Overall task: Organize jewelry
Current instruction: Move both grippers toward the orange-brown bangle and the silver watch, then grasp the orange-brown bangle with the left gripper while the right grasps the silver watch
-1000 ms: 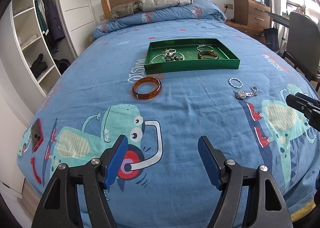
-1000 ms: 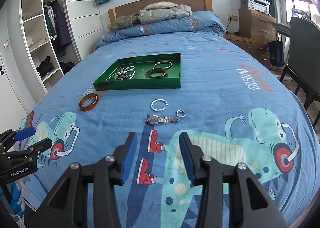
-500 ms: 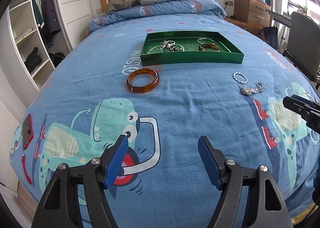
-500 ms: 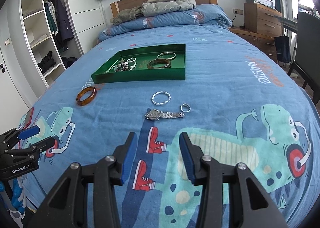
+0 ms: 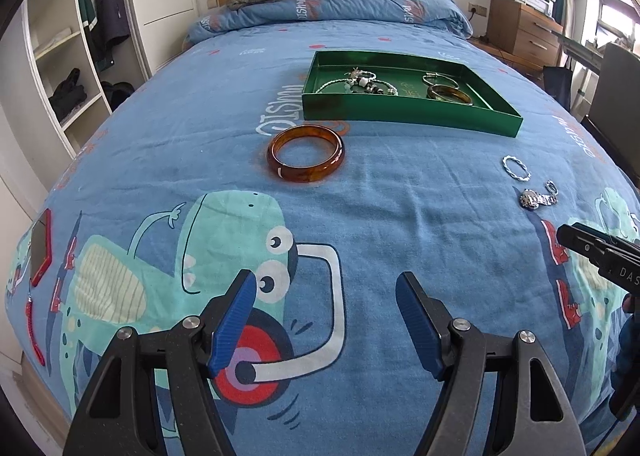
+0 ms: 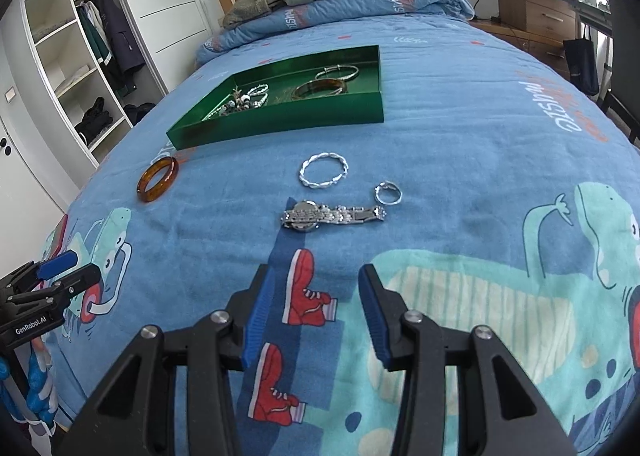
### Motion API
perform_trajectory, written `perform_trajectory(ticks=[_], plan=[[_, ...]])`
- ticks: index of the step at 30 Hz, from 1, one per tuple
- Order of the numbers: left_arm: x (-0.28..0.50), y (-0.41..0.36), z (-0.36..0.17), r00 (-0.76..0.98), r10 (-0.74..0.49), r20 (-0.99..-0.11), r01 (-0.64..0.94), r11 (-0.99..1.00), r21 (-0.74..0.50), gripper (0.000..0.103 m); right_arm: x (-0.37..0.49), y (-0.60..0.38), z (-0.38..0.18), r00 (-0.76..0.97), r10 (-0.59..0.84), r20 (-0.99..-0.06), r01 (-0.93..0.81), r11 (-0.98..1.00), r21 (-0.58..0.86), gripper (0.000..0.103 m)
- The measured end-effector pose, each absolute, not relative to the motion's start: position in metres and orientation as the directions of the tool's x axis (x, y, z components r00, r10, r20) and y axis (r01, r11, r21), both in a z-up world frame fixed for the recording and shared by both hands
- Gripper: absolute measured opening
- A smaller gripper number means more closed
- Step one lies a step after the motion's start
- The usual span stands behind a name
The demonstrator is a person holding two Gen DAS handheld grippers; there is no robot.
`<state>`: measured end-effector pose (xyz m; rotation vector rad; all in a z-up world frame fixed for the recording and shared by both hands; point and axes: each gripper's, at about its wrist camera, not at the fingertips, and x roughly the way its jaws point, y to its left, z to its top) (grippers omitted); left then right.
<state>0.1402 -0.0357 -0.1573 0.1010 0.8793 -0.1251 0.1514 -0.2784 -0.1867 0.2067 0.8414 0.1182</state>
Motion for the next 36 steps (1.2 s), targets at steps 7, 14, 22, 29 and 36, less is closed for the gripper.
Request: perform_trajectory(ticks=[7,14,22,29,36], plan=[[0.171,-0.020,-0.163,0.625,-0.054,-0.779,0.100,0.995,0.012,0.072,0.179,-0.276,-0.196,0.663,0.195,-0.723,-0.034,0.972,0.231,0.042],[0.210,0.002,-0.160,0.643,-0.025,-0.765,0.016,1.000,-0.018,0.072,0.203,-0.261,-0.197,0.666,0.229,-0.710,-0.083,0.968,0.235,0.042],[0.257,0.015,-0.165,0.644,0.001,-0.765,-0.041,0.999,-0.033,0.072,0.220,-0.251,-0.198,0.664,0.279,-0.694,-0.130,0.957,0.260,0.042],[0.285,0.016,-0.184,0.607,-0.023,-0.794,-0.050,0.996,-0.067,0.062,0.217,-0.242,-0.202,0.670,0.238,-0.703,-0.138,0.971,0.197,0.039],[0.290,0.001,-0.189,0.600,-0.032,-0.799,0.006,0.999,-0.036,0.049,0.207,-0.247,-0.203,0.678,0.223,-0.700,-0.124,0.974,0.190,0.023]])
